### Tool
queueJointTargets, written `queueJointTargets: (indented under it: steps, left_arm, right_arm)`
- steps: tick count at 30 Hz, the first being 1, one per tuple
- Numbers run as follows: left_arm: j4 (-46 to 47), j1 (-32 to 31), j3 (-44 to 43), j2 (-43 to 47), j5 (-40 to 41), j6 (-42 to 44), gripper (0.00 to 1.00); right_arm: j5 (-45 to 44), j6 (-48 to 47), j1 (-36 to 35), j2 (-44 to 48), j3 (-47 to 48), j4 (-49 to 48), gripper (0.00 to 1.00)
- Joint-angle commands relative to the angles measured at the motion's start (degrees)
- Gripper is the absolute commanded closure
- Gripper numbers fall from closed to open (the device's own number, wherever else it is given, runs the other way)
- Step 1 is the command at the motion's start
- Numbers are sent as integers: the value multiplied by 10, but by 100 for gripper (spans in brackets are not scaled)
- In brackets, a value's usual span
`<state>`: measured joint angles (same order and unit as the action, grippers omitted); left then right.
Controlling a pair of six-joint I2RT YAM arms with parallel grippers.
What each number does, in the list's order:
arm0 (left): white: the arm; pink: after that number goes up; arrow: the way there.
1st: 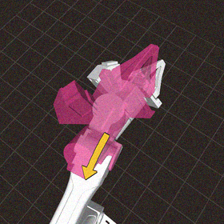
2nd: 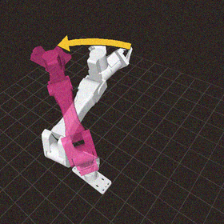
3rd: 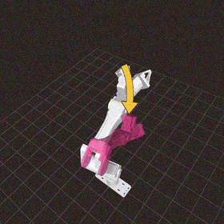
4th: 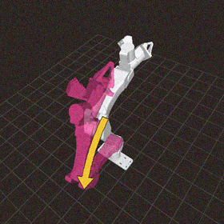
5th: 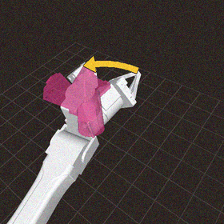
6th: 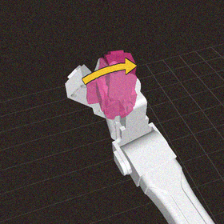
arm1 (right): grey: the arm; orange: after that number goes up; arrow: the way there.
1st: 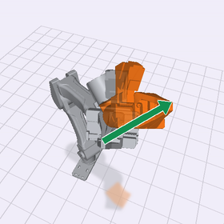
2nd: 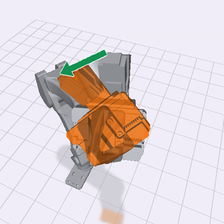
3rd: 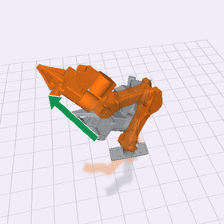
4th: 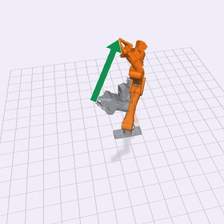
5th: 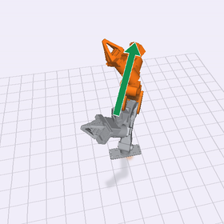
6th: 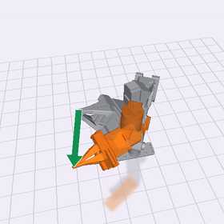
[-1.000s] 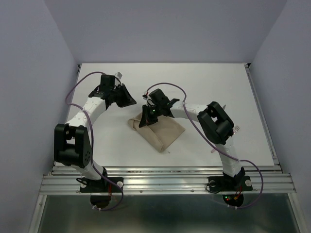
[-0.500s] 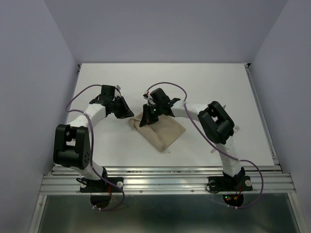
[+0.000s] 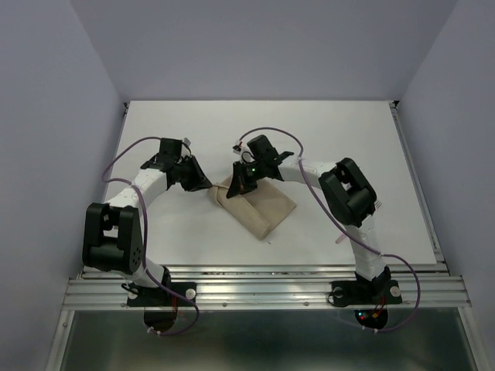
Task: Fold the napkin into a case and place the utensils inside
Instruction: Fold the lower triangle-folded napkin at the center of the board.
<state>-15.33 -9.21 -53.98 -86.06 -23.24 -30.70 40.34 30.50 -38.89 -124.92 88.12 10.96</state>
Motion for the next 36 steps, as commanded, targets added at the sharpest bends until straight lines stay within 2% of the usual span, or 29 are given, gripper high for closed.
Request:
queueJointTargets:
  steps: [1,8,22,25,28,32,33,34,36]
  left_arm:
    - [1,-5,4,23,6,10,78]
    - [-1,-16,3,20,11,8,78]
    - [5,-61,-14,-16,24,-2,78]
    - [7,-67,-17,-32,27,-5,78]
    - [13,-74,-24,-52,31,-6,78]
    - [17,-78,-39,-82,38,-6,79]
    - [20,-78,-42,-87,40,-7,79]
    - [21,-78,-48,-96,43,-7,79]
    - [21,-78,-57,-107,48,-6,79]
  right_arm:
    - [22,-20,12,6,14,-8,99]
    - [9,-40,29,-8,21,11,95]
    - [-23,-62,41,-47,29,30,94]
    - [-31,-63,41,-47,25,30,91]
    - [-37,-63,46,-39,21,31,70]
    - [-39,-63,46,-10,13,34,52]
    - [-46,-65,46,-1,10,37,40]
    - [-67,-67,46,19,7,43,34]
    - [-91,-73,46,38,-1,52,29]
